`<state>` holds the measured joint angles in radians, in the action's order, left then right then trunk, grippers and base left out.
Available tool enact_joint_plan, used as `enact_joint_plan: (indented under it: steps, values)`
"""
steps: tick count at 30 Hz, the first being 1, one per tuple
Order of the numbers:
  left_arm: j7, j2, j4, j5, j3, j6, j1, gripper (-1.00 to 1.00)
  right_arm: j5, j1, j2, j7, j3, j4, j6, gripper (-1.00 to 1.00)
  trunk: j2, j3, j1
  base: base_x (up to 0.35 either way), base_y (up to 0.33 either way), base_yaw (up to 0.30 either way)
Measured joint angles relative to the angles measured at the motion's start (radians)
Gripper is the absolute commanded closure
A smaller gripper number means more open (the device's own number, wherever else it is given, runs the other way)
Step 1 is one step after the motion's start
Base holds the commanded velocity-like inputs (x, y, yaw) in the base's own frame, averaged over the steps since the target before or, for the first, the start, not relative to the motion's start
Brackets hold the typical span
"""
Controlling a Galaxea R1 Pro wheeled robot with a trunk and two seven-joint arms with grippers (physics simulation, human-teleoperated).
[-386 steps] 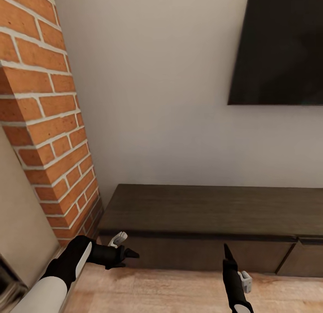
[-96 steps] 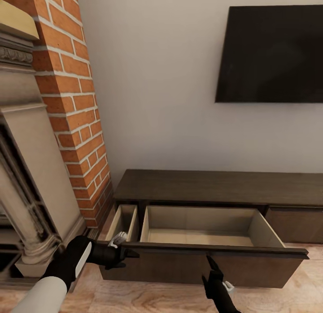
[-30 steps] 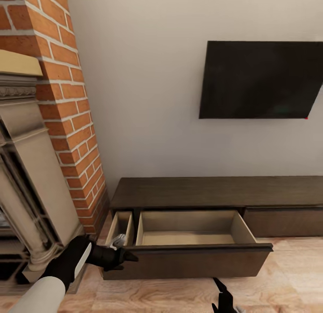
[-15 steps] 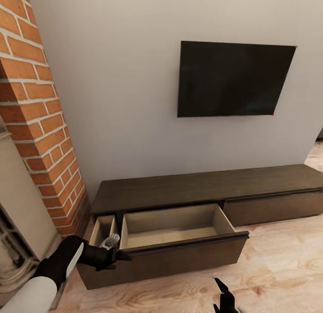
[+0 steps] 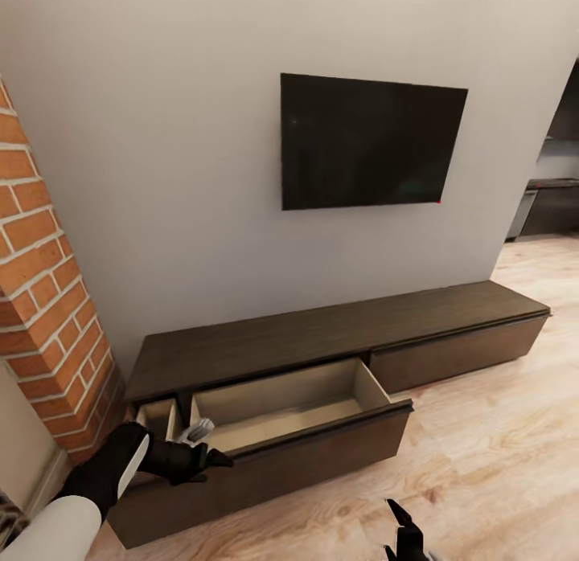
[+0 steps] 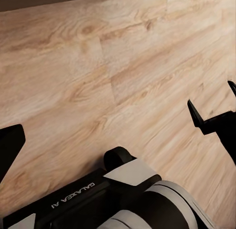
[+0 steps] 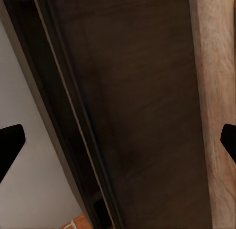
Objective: Place each of the two pumpkins and all three candles from the living room inside a cabinet in the living room (use any cabinet), then make sure every cabinet is closed, and position the cauldron so it is next to a table in the living room.
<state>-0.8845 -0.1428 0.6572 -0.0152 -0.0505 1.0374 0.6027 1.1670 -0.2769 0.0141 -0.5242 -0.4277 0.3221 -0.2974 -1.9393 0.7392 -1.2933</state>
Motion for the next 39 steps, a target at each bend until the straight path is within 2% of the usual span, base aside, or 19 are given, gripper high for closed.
enact_joint_plan:
  steps: [10,25,33,35,36,39]
  values:
    - [0.000,0.001,0.000,-0.001,0.001,0.000,0.000,-1.00,0.000,0.000,-0.004,0.001,0.000,0.000,0.000,-1.00,0.070,-0.031,0.038,0.000,0.000,-0.285]
    - [0.000,0.001,0.000,-0.001,0.001,0.000,0.000,-1.00,-0.002,0.000,-0.004,0.002,0.000,0.000,0.004,-1.00,0.175,-0.078,0.096,0.000,0.000,-0.031]
    - [0.003,0.000,0.000,-0.009,0.001,-0.004,0.000,-1.00,0.001,0.004,-0.009,-0.003,-0.002,0.000,0.001,-1.00,0.231,-0.101,0.126,0.000,0.000,-0.246]
    - [0.005,0.000,0.000,-0.009,0.001,-0.006,0.000,-1.00,0.003,0.037,-0.042,-0.041,-0.003,0.006,-0.001,-1.00,0.245,-0.107,0.134,0.000,0.000,-0.197]
    - [0.007,-0.001,0.000,-0.010,0.001,-0.007,0.000,-1.00,0.004,0.054,-0.065,-0.098,-0.004,0.008,-0.002,-1.00,0.252,-0.109,0.138,0.000,0.000,-0.094]
    - [0.013,-0.001,0.000,-0.009,0.001,-0.008,0.000,-1.00,0.004,0.070,-0.094,-0.265,-0.006,0.010,-0.003,-1.00,0.273,-0.117,0.149,0.000,0.000,-0.041]
